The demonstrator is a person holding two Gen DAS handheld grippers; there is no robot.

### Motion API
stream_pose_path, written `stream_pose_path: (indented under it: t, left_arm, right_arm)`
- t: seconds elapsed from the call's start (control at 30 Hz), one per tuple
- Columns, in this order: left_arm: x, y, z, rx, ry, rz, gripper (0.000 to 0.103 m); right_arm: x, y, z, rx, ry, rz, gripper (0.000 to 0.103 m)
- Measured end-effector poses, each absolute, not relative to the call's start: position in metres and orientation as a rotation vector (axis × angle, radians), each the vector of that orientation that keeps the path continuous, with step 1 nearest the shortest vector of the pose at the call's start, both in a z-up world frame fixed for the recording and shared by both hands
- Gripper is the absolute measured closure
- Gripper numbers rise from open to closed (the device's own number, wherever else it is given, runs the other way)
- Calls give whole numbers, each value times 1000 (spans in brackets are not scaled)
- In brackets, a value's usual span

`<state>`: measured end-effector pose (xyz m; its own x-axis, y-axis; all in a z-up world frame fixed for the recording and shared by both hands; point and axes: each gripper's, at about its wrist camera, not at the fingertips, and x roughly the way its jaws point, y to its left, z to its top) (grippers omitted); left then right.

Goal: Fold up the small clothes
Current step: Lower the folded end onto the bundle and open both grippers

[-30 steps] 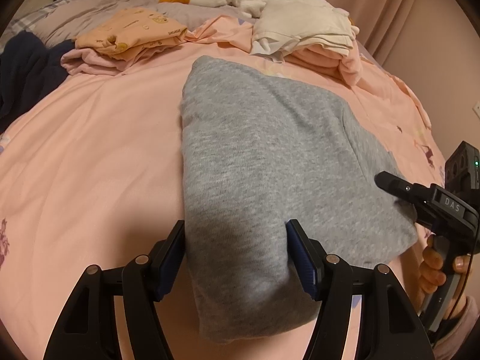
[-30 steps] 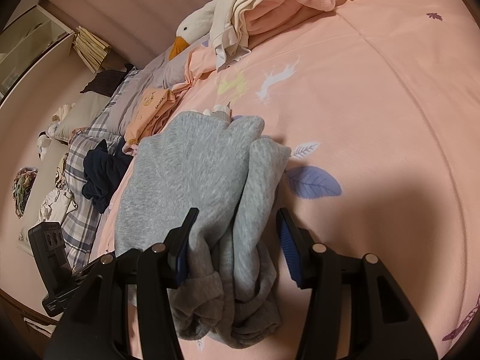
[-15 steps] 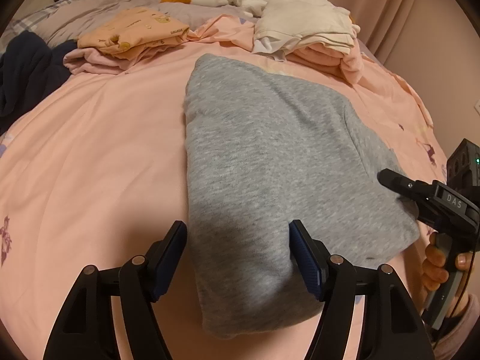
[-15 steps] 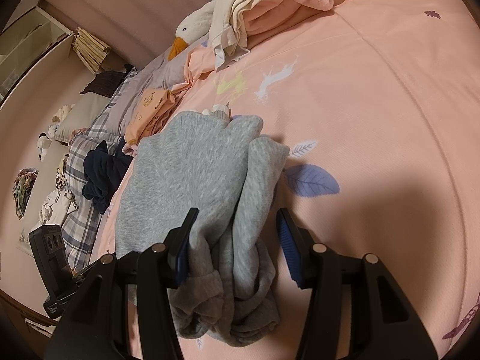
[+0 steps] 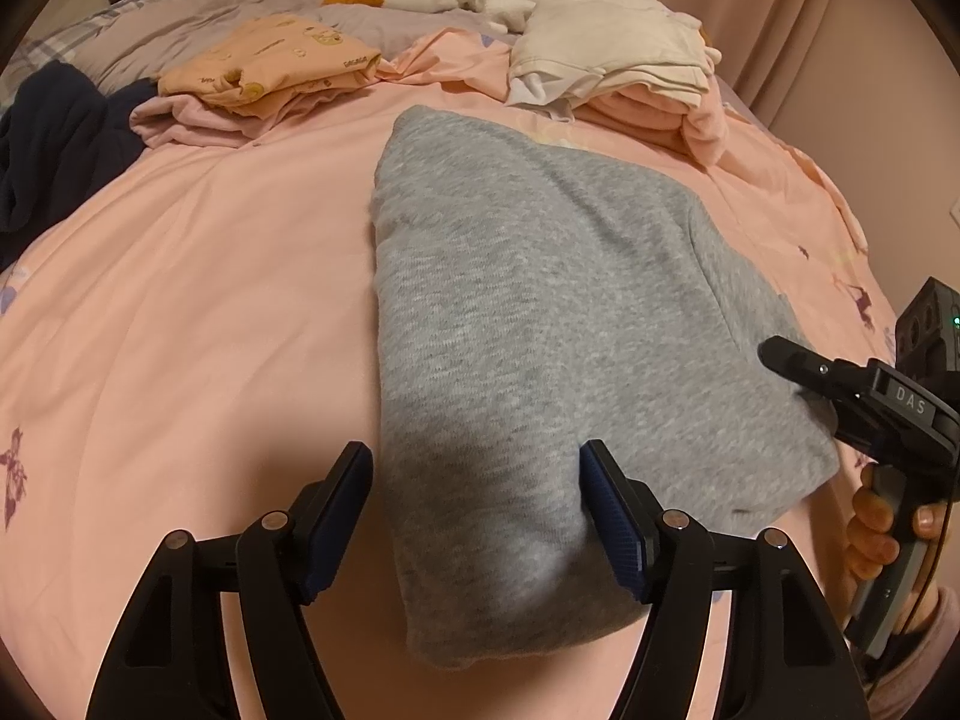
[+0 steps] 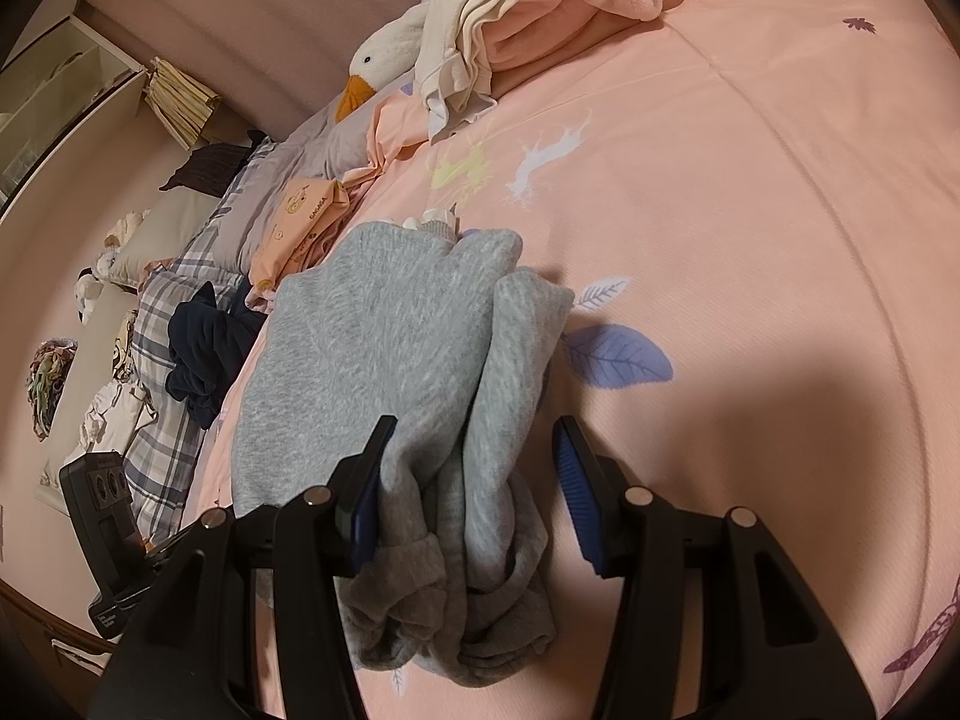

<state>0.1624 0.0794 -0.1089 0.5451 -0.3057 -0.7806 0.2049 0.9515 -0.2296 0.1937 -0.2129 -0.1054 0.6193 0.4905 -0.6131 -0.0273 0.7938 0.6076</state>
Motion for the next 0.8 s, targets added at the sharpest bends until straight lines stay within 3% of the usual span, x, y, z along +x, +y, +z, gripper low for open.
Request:
stream_pose_path:
  t: [0.8]
  left_arm:
    - [157, 83, -111, -111, 953, -294, 30]
  right_arm:
    - [188, -216, -105, 607, 856, 315, 49]
